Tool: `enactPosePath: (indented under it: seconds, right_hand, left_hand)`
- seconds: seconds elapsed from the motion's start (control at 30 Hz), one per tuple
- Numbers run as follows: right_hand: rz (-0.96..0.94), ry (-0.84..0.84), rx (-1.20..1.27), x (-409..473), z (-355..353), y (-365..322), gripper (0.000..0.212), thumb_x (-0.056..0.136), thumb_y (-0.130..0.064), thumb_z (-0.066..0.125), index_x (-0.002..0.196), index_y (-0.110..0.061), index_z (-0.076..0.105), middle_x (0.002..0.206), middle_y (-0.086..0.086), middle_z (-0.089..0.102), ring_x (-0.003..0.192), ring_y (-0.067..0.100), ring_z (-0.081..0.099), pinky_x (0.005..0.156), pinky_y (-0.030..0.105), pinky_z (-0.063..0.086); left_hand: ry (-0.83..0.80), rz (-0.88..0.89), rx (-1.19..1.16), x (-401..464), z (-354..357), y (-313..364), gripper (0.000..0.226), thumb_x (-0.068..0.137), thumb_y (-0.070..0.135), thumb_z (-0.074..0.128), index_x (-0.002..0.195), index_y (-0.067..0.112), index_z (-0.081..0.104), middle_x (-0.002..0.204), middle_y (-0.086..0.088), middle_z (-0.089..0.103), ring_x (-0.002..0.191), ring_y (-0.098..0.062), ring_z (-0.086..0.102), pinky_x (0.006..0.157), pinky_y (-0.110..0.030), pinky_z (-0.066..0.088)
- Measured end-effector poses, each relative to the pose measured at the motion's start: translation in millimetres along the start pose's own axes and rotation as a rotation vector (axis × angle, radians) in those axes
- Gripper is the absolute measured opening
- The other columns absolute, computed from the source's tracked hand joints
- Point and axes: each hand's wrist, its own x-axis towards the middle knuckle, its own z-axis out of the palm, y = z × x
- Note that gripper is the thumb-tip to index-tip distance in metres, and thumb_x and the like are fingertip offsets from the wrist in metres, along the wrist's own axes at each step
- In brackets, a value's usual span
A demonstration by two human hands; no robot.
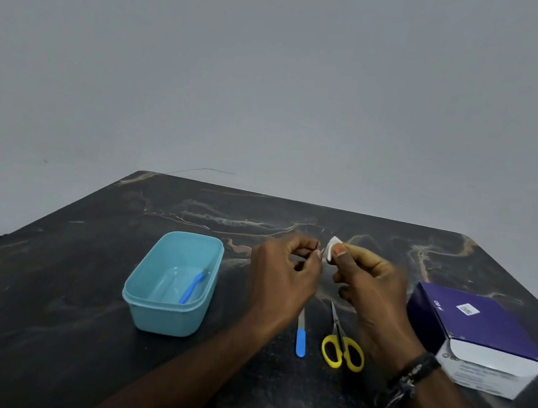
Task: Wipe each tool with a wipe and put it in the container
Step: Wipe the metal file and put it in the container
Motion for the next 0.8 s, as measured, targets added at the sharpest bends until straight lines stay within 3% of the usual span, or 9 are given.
enactPosePath:
  seconds: [0.27, 0.8]
  right_hand:
    - [-0.012, -0.006, -0.028, 1.7, 0.0, 2.2, 0.012, 0.090, -0.016, 0.063, 0.091, -0.015, 0.075, 0.077, 0.007, 0.070, 0.062, 0.011, 0.055, 0.052, 0.025, 0.044]
    - [-0.030, 0.013, -0.043, 0.6, 1.6, 2.4, 0.010, 0.088, -0.017, 0.065, 0.084, -0.019, 0.074, 0.074, 0.003, 0.071, 0.059, 0.008, 0.056, 0.051, 0.024, 0.045]
  left_hand:
    - [0.018, -0.037, -0.041, 1.1, 0.3, -1.8, 0.007, 0.083, 0.014, 0.071, 0.085, 0.021, 0.070, 0.075, 0.000, 0.072, 0.069, -0.016, 0.072, 0.061, -0.042, 0.062]
    - [-0.095, 0.016, 0.025, -1.8, 2.3, -7.0, 0.015, 0.087, 0.021, 0.069, 0.101, 0.014, 0.071, 0.087, 0.000, 0.072, 0.074, -0.015, 0.071, 0.063, -0.037, 0.062]
